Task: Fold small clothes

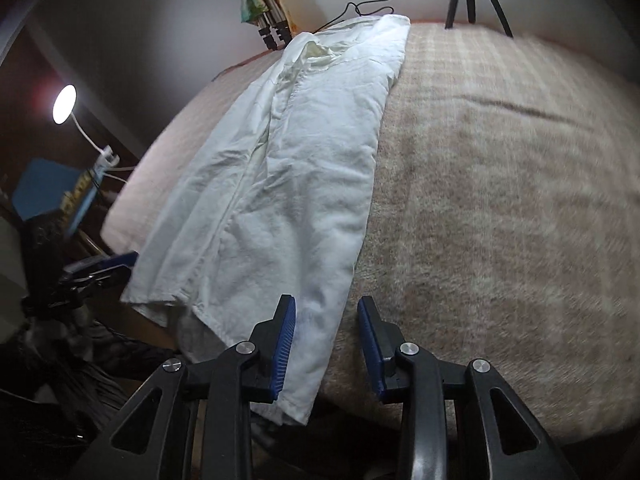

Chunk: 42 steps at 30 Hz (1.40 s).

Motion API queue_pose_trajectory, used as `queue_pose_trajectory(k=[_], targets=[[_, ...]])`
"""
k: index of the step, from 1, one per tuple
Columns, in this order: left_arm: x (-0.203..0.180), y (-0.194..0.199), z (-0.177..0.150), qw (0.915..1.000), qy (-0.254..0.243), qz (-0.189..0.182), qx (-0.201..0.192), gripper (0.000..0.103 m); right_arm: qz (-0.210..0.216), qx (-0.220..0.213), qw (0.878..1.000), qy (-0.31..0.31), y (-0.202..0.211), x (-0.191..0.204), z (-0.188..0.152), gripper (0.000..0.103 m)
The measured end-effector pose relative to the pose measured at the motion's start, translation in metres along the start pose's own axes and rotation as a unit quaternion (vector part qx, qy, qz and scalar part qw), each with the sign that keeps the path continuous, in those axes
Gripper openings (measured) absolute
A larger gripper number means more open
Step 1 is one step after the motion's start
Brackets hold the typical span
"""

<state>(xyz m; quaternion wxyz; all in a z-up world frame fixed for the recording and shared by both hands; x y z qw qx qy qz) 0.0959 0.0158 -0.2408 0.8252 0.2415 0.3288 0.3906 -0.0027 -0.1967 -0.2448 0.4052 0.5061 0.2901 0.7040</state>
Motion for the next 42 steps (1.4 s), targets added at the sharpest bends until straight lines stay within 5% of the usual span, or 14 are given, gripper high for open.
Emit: queue_pose_trajectory(k=[7, 11, 15, 21, 33, 42], targets=[[-0.012, -0.008, -0.002, 0.9987, 0.011, -0.048, 0.01, 0.041, 0.088, 0.031, 0.994, -0.048, -0.005, -0.001, -0.006, 0.035], [-0.014, -0.013, -0.002, 0.9986, 0.014, -0.047, 0.016, 0.021, 0.106, 0.035, 0.992, -0.061, -0.005, -0.002, -0.008, 0.034], [-0.01, -0.013, 0.0, 0.9979, 0.028, -0.058, 0.009, 0.012, 0.098, 0.033, 0.993, -0.053, -0.005, -0.001, -0.012, 0.023], [-0.019, -0.004, 0.01, 0.9979, 0.013, -0.062, -0.013, 0.008, 0.101, 0.023, 0.993, -0.052, 0.0, 0.003, -0.013, 0.009], [-0.039, 0.001, 0.05, 0.9914, 0.018, -0.119, -0.051, 0.006, 0.201, -0.016, 0.974, -0.099, 0.028, 0.028, 0.022, 0.007], [-0.026, 0.01, 0.122, 0.9875, 0.023, -0.115, -0.106, 0.006, 0.212, -0.05, 0.972, -0.091, 0.036, 0.051, 0.08, 0.007]])
Point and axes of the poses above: each gripper's, at about its wrist camera, not at the fingertips, and y roughly against the way its jaws point, x to its left, z to its top, the point moved 7 cm from there along -y, roughly the way its jaws point, and after that the axes turned 14 degrees about -y, right-handed, at the moved point
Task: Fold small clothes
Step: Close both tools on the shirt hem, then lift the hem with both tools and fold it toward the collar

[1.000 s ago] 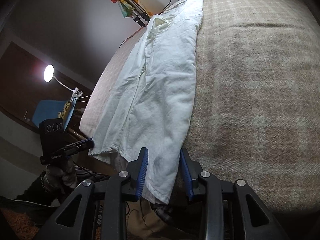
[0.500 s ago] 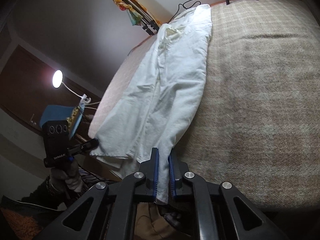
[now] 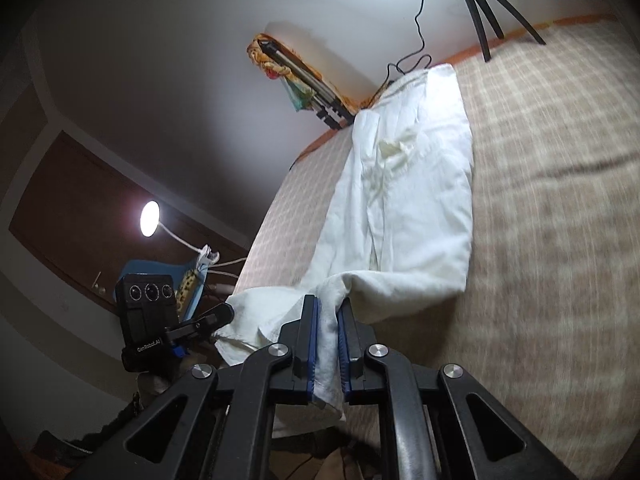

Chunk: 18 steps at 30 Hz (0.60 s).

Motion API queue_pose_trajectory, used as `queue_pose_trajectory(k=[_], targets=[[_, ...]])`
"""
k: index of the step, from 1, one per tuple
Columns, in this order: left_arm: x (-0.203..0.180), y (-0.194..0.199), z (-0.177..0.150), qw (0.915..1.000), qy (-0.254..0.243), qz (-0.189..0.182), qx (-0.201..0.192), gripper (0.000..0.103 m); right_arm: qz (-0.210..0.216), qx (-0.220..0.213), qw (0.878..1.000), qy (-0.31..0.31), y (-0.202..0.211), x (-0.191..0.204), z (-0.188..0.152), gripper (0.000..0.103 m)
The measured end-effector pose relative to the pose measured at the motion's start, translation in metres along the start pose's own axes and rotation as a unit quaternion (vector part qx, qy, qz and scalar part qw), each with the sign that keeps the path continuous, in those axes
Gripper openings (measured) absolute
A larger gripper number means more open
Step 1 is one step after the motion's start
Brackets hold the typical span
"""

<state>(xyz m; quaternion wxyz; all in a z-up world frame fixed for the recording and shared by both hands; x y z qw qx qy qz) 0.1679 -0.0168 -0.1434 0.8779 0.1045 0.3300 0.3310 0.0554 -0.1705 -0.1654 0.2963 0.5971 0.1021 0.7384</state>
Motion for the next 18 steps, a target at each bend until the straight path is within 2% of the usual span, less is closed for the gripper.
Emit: queue_pose_trajectory(k=[4, 9, 11, 18], targets=[[0.024, -0.008, 0.027, 0.9996, 0.017, 0.018, -0.015, 0.006, 0.002, -0.013, 1.0, -0.014, -0.013, 0.002, 0.034, 0.007], [0.059, -0.033, 0.043, 0.9983, 0.037, 0.045, -0.008, 0.006, -0.018, -0.02, 0.998, -0.05, -0.041, -0.01, 0.074, 0.007], [0.071, -0.043, 0.044, 0.9977, 0.042, 0.054, -0.003, 0.006, -0.037, -0.022, 0.997, -0.06, -0.053, -0.019, 0.087, 0.007], [0.113, -0.078, 0.055, 0.9943, 0.078, 0.071, 0.012, 0.006, -0.047, -0.028, 0.987, -0.15, -0.087, -0.069, 0.121, 0.007]])
Point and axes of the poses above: each gripper's, at about its wrist camera, not at the fingertips, and y roughly against the way its jaws point, x to its left, z to its top, the point moved 7 cm from there along -y, roughly the way its jaws point, and after that the axes turned 14 degrees about -y, right-handed, at the moved point
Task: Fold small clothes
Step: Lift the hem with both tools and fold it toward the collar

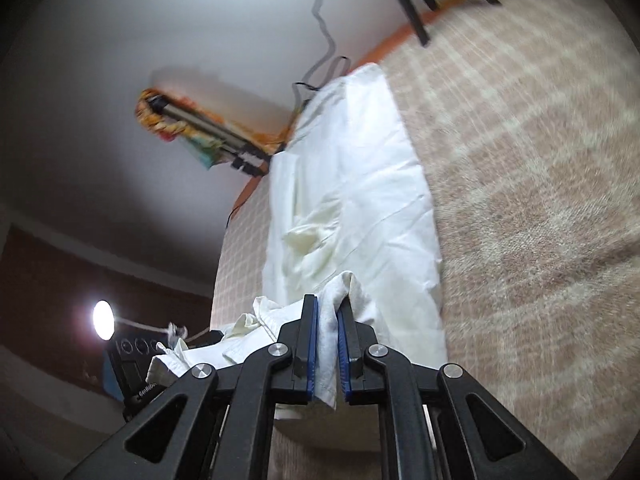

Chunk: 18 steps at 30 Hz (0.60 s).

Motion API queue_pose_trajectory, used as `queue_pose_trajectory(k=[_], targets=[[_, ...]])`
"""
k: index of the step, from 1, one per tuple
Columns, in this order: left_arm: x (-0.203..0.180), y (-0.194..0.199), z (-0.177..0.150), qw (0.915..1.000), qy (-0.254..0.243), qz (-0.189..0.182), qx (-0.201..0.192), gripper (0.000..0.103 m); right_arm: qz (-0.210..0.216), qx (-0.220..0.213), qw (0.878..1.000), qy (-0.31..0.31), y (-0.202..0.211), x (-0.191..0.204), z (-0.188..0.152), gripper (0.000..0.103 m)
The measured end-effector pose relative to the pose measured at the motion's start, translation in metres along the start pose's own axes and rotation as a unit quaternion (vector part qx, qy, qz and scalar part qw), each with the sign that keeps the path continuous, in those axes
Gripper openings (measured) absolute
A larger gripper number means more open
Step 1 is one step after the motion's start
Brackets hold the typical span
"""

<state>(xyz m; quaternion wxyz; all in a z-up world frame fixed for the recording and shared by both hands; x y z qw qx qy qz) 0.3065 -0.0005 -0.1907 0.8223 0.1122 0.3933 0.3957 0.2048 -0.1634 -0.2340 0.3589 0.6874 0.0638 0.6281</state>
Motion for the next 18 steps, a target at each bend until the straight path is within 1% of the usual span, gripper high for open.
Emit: queue_pose_trajectory(k=[2, 5, 9, 10, 11, 12, 13, 14, 15, 16, 18], targets=[[0.002, -0.007, 0.004, 0.9999, -0.008, 0.012, 0.002, 0.006, -0.007, -0.001, 1.0, -0.016, -0.011, -0.011, 0.011, 0.007], [0.009, -0.015, 0.006, 0.9999, 0.008, 0.01, 0.005, 0.006, -0.004, 0.012, 0.999, -0.04, -0.023, -0.025, 0.019, 0.007], [0.018, -0.014, 0.007, 0.9996, 0.025, 0.014, 0.008, 0.008, 0.009, 0.034, 0.999, -0.038, -0.021, -0.024, 0.021, 0.011], [0.02, -0.011, 0.007, 0.9994, 0.03, 0.012, 0.006, 0.01, 0.015, 0.038, 0.999, -0.035, -0.02, -0.021, 0.023, 0.012], [0.021, -0.007, 0.008, 0.9993, 0.035, 0.014, 0.002, 0.016, 0.015, 0.035, 0.999, -0.033, -0.015, -0.02, 0.023, 0.016], [0.022, 0.001, 0.009, 0.9992, 0.032, 0.022, -0.007, 0.029, 0.021, 0.033, 0.999, -0.023, -0.01, -0.016, 0.022, 0.023], [0.022, 0.009, 0.012, 0.999, 0.024, 0.032, -0.02, 0.035, 0.023, 0.029, 0.999, -0.012, -0.006, -0.013, 0.021, 0.026], [0.023, 0.016, 0.014, 0.9986, 0.021, 0.036, -0.032, 0.038, 0.023, 0.027, 0.999, -0.002, -0.002, -0.01, 0.02, 0.028], [0.024, 0.022, 0.015, 0.9984, 0.022, 0.033, -0.041, 0.038, 0.025, 0.026, 0.999, 0.008, 0.002, -0.008, 0.019, 0.029], [0.025, 0.028, 0.016, 0.9982, 0.023, 0.031, -0.045, 0.038, 0.027, 0.027, 0.999, 0.011, 0.005, -0.008, 0.017, 0.029], [0.025, 0.036, 0.016, 0.9978, 0.016, 0.04, -0.05, 0.038, 0.031, 0.029, 0.999, 0.008, 0.01, -0.009, 0.015, 0.031]])
Point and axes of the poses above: each gripper's, at about its wrist camera, not at the fingertips, and y roughly against the way its jaws point, x to its left, z to its top, the point moved 7 cm from there along -y, roughly the way its jaws point, and after that the axes turned 14 degrees about -y, right-handed, at the moved point
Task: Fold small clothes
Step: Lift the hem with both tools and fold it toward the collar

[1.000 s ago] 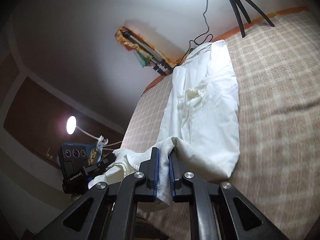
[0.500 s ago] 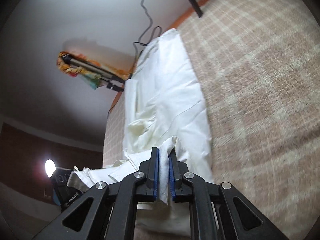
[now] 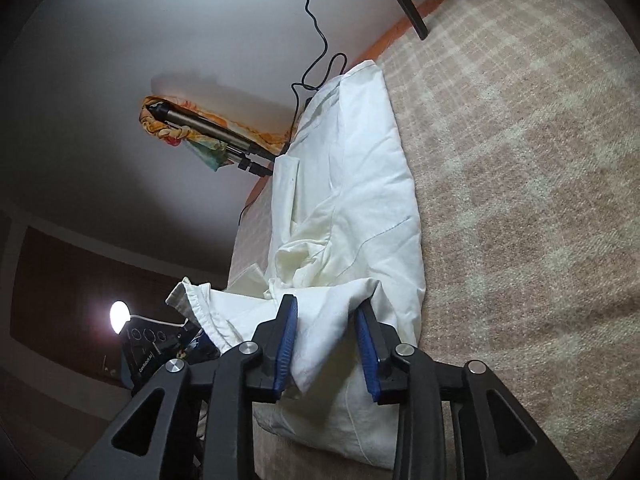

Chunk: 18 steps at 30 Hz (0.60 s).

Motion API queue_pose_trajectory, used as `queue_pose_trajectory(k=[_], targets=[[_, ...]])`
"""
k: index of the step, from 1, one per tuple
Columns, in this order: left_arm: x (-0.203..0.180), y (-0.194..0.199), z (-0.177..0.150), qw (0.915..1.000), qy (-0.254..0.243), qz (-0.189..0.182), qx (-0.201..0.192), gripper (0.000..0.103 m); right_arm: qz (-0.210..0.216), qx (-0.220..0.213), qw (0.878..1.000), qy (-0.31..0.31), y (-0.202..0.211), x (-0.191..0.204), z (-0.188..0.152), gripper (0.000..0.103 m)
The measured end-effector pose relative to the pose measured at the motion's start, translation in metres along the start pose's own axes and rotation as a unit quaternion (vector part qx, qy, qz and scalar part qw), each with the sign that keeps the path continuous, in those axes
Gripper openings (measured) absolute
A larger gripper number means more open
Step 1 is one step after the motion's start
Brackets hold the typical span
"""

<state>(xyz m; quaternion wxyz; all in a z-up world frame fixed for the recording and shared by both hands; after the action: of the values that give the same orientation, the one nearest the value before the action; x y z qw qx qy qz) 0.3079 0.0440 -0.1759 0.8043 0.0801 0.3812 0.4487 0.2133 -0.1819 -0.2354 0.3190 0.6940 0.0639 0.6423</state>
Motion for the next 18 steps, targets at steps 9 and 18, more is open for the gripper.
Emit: queue_pose_trajectory(k=[9, 18], targets=[[-0.013, -0.012, -0.044, 0.9973, -0.02, -0.029, 0.065, 0.038, 0.049, 0.015, 0.998, -0.043, 0.01, -0.004, 0.009, 0.055], [-0.024, -0.014, -0.07, 0.9931, -0.047, -0.05, 0.095, 0.038, -0.001, -0.012, 1.0, 0.018, 0.025, 0.0, 0.011, 0.055]])
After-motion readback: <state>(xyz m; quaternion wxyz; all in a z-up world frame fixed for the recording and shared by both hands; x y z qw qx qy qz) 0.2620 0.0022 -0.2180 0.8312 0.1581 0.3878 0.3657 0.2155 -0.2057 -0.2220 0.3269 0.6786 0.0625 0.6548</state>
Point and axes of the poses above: each gripper's, at about its wrist camera, not at the fingertips, and y roughly against the way its jaws point, x to its left, z to its top, the point moved 7 cm from there along -y, roughly the way its jaws point, and after that the axes turned 14 degrees about -y, right-handed, at the moved point
